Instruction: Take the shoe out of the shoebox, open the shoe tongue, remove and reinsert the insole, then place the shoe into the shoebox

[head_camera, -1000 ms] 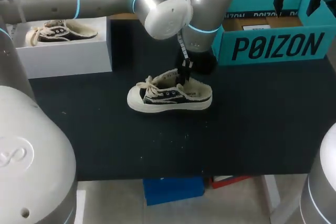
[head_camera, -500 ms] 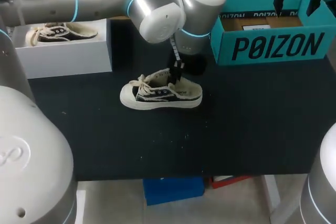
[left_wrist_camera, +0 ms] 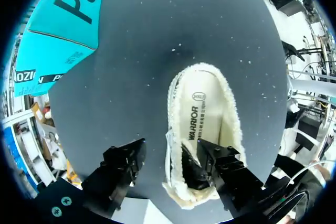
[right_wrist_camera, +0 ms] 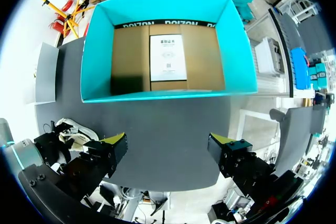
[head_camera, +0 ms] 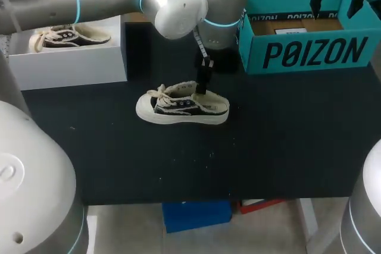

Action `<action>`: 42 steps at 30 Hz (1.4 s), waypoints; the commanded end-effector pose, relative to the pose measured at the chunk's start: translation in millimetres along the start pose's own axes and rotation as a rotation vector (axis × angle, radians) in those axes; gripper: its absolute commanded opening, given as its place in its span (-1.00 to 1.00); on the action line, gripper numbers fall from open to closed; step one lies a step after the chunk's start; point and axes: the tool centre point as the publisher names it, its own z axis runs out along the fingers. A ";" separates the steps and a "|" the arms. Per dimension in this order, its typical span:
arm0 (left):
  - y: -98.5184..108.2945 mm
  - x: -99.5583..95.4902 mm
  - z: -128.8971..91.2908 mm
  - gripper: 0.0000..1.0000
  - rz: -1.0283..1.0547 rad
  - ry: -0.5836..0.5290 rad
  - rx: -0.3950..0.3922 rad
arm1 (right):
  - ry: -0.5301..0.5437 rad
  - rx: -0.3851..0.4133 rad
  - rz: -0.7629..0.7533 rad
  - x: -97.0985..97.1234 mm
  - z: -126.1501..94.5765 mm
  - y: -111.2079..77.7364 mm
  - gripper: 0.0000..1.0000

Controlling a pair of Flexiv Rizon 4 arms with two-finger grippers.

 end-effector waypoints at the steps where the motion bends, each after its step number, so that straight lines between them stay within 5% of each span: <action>1: 39.8 19.5 -41.9 1.00 0.014 -0.041 0.116 | 0.000 0.001 0.000 0.3 -0.5 0.0 1.00; 11: 94.0 38.2 -71.1 1.00 -0.026 -0.091 0.389 | 0.000 0.001 0.000 0.3 -0.5 0.0 1.00; 20: 133.8 56.0 -67.1 1.00 -0.057 -0.093 0.531 | 0.000 0.001 0.000 0.3 -0.5 0.0 1.00; 28: 157.5 59.1 -64.8 1.00 -0.022 -0.101 0.582 | 0.000 0.001 0.000 0.3 -0.5 0.0 1.00; 41: 157.5 59.1 -64.8 1.00 -0.022 -0.101 0.582 | 0.000 0.001 0.000 0.3 -0.5 0.0 1.00; 42: 157.5 59.1 -64.8 1.00 -0.022 -0.101 0.582 | -0.041 -0.007 -0.093 11.0 -3.3 0.1 1.00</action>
